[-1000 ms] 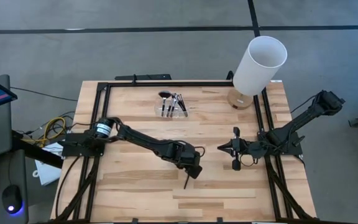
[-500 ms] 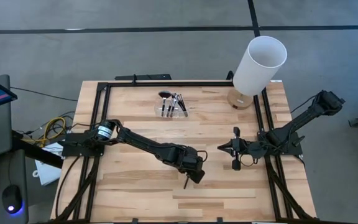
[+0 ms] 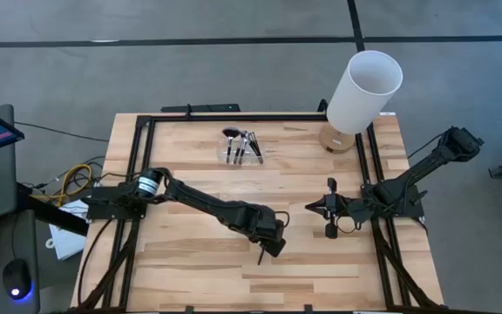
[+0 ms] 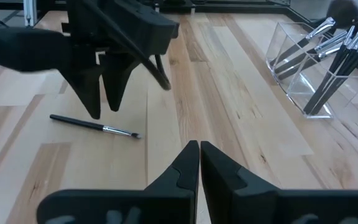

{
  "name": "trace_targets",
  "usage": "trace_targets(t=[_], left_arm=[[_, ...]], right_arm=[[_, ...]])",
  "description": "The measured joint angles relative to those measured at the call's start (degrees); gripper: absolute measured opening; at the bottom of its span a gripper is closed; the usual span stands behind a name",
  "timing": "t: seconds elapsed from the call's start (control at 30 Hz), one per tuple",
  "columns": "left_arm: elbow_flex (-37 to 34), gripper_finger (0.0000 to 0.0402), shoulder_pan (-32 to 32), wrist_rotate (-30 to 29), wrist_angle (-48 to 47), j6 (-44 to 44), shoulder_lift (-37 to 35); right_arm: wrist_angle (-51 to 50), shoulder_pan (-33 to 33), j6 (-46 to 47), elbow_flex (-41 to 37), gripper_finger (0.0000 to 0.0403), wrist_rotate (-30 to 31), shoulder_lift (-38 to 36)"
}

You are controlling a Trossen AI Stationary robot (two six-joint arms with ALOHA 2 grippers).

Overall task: Pick & Place Makeup Supplies
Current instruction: Put the makeup brush into the transparent organizer

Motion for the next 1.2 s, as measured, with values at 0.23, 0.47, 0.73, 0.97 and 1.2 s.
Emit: trace_targets(t=[0.23, 0.47, 0.73, 0.97, 1.2], left_arm=[[0.0, 0.013, 0.4, 0.0, -2.1, 0.3, 1.1], [0.0, 0.0114, 1.0, 0.0, -2.3, 0.3, 0.5], [0.0, 0.0112, -0.1, 0.6, 4.2, -0.1, 1.2], [0.0, 0.0112, 0.0, -0.7, 2.1, -0.4, 1.2], [0.0, 0.0112, 0.0, -0.3, 2.4, -0.6, 3.3]], right_arm=[[-0.3, 0.0, 0.6, 0.0, 0.0008, -0.1, 0.0], [-0.5, 0.0, 0.7, 0.0, 0.0008, -0.3, 0.0], [-0.7, 0.0, 0.7, 0.0, 0.0008, -0.3, 0.0], [-0.7, 0.0, 0.6, 0.0, 0.0008, -0.3, 0.0], [-0.6, 0.0, 0.6, 0.0, 0.0008, -0.2, 0.0]])
